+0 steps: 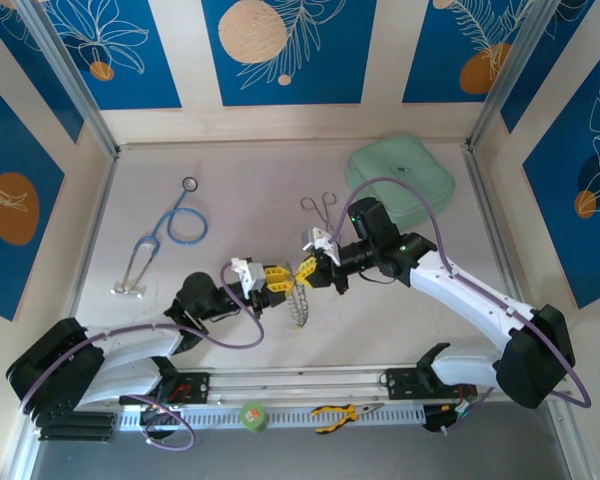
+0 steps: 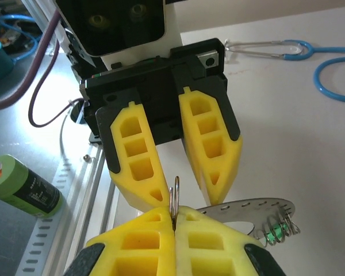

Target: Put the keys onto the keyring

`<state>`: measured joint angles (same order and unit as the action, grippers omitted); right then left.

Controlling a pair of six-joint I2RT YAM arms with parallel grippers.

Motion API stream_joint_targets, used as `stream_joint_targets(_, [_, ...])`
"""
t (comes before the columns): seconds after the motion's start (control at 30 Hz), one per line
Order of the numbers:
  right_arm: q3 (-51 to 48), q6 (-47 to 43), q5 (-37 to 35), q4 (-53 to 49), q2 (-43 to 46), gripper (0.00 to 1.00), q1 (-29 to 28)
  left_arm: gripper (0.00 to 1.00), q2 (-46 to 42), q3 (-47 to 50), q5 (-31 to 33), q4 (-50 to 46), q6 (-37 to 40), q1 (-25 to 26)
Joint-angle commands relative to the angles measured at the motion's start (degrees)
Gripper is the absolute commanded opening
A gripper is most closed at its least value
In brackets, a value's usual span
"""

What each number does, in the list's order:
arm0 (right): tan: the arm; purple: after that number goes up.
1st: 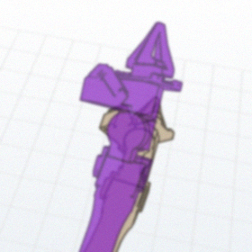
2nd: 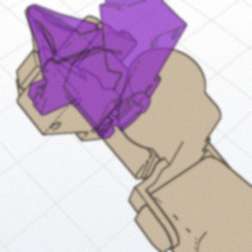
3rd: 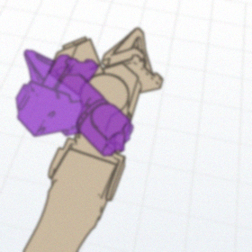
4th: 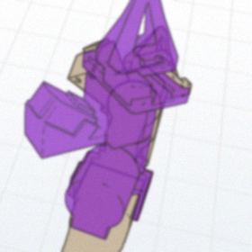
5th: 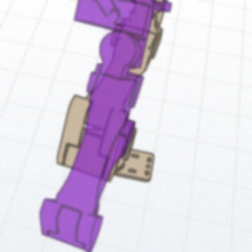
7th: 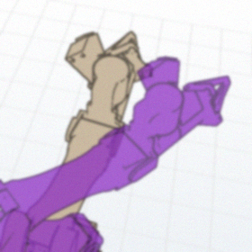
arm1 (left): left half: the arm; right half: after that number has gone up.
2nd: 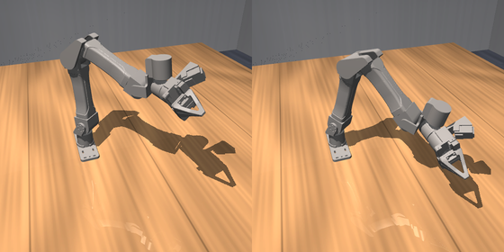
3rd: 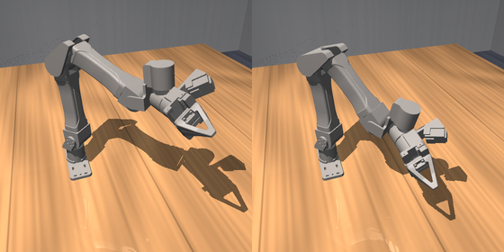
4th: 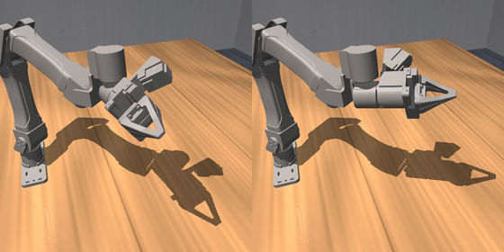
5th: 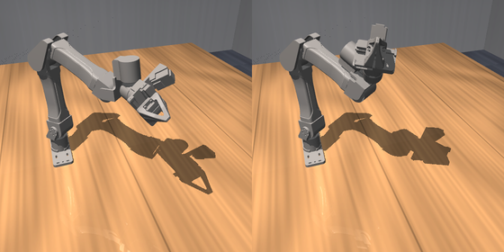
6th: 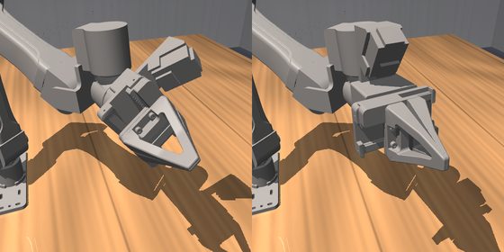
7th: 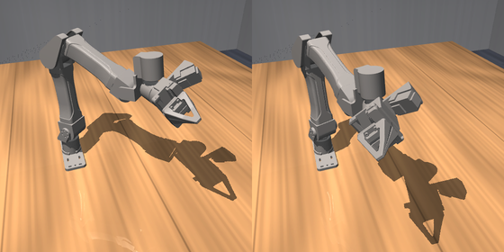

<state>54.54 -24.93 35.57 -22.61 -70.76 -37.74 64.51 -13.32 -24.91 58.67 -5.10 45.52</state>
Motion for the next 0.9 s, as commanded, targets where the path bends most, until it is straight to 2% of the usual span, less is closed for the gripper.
stream_joint_targets(0.0, [3.30,-3.89,-2.34,-6.14,-1.19,0.00,-1.67,0.26,-1.84,-2.31,1.39,-6.22,3.08,0.10])
stream_joint_targets(0.27, [5.46,-5.74,-6.50,-8.89,-2.61,0.00,-3.30,0.33,-4.53,-3.00,1.21,-11.50,5.28,0.15])
stream_joint_targets(0.5, [7.17,-7.72,-9.83,-11.53,-3.89,0.00,-5.18,0.33,-5.09,-3.81,0.07,-13.87,6.24,0.10])
stream_joint_targets(0.6, [8.09,-9.04,-11.65,-13.01,-4.51,0.00,-6.31,0.26,-4.74,-4.08,-0.51,-14.03,6.33,0.14])
stream_joint_targets(0.77, [10.08,-10.51,-12.94,-15.96,-5.69,0.00,-7.44,0.01,-4.35,-4.67,-2.59,-15.01,7.03,0.15])
stream_joint_targets(0.87, [9.48,-7.92,-12.64,-14.21,-5.09,0.03,-6.80,0.00,-4.63,-4.57,-2.68,-14.79,7.27,0.17])
